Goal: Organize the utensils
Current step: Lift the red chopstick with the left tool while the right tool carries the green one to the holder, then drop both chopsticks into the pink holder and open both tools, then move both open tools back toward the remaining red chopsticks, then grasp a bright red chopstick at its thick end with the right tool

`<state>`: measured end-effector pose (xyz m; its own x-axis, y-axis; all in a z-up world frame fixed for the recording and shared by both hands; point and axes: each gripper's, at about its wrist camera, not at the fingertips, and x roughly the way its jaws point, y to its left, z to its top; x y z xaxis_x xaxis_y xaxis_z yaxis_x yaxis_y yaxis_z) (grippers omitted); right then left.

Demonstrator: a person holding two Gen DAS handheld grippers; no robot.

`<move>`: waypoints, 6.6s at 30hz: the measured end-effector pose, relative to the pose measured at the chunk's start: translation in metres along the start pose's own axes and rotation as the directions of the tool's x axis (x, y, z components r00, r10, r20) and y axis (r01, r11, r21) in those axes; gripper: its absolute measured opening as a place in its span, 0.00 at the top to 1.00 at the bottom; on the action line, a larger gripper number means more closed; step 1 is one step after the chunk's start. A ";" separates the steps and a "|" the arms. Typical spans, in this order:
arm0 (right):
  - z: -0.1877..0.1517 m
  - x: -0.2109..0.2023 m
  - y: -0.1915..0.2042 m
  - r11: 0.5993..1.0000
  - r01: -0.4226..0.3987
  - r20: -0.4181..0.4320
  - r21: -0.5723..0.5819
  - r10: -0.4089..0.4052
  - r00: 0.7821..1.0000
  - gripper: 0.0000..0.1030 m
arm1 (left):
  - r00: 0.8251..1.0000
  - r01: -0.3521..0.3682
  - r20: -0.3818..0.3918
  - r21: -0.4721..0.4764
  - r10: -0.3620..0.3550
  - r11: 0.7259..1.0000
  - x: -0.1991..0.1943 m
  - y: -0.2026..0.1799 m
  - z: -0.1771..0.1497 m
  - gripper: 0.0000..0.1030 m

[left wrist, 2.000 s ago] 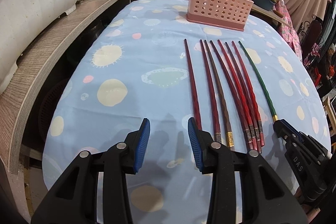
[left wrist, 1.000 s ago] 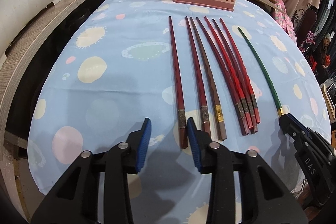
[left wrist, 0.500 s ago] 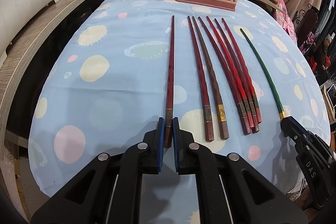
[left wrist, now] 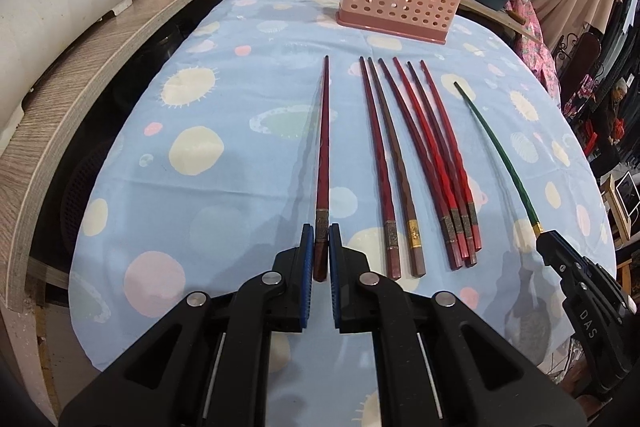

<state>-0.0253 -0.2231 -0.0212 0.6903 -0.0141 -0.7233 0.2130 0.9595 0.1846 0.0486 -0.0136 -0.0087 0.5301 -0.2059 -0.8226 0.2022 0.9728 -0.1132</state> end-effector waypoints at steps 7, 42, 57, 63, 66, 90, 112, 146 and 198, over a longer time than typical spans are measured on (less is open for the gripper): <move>0.025 -0.027 -0.001 1.000 -0.020 0.079 0.006 0.019 0.997 0.93 | 0.998 0.018 0.064 -0.015 -0.017 1.000 -0.026 0.004 0.020 0.93; 0.214 -0.070 0.008 0.995 -0.097 0.366 -0.013 0.095 0.926 0.93 | 0.934 0.069 0.354 -0.028 -0.054 0.997 -0.095 0.000 0.205 0.93; 0.336 -0.079 0.027 0.987 -0.161 0.513 -0.025 0.151 0.845 0.93 | 0.834 0.131 0.540 0.005 -0.113 0.991 -0.148 -0.038 0.312 0.93; 0.371 -0.055 0.033 0.986 -0.163 0.527 -0.021 0.149 0.836 0.93 | 0.812 0.124 0.575 -0.011 -0.095 0.992 -0.132 -0.044 0.346 0.93; 0.380 -0.034 0.034 0.987 -0.159 0.514 -0.015 0.144 0.846 0.93 | 0.826 0.116 0.558 -0.020 -0.086 0.993 -0.111 -0.044 0.353 0.93; 0.353 0.066 0.029 0.992 -0.127 0.341 -0.003 0.121 0.932 0.93 | 0.894 0.068 0.446 -0.062 -0.034 0.996 -0.027 -0.028 0.345 0.91; 0.286 0.011 0.033 0.988 -0.148 0.336 -0.039 0.153 0.930 0.80 | 0.909 -0.051 0.411 -0.049 0.066 0.998 -0.051 -0.017 0.278 0.71; 0.129 -0.042 0.036 0.997 -0.063 0.258 -0.053 0.075 0.963 0.67 | 0.932 -0.165 0.331 0.032 0.145 0.986 -0.063 -0.017 0.133 0.57; 0.008 0.046 0.045 0.995 -0.047 -0.034 -0.090 0.044 0.998 0.79 | 0.992 -0.118 0.045 0.016 0.117 0.993 0.015 0.004 0.020 0.53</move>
<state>0.0214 -0.1833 -0.0408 0.6750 0.0374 -0.7368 0.1176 0.9805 0.1575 0.0733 -0.0149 -0.0103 0.5866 -0.0949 -0.8043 0.1516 0.9884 -0.0061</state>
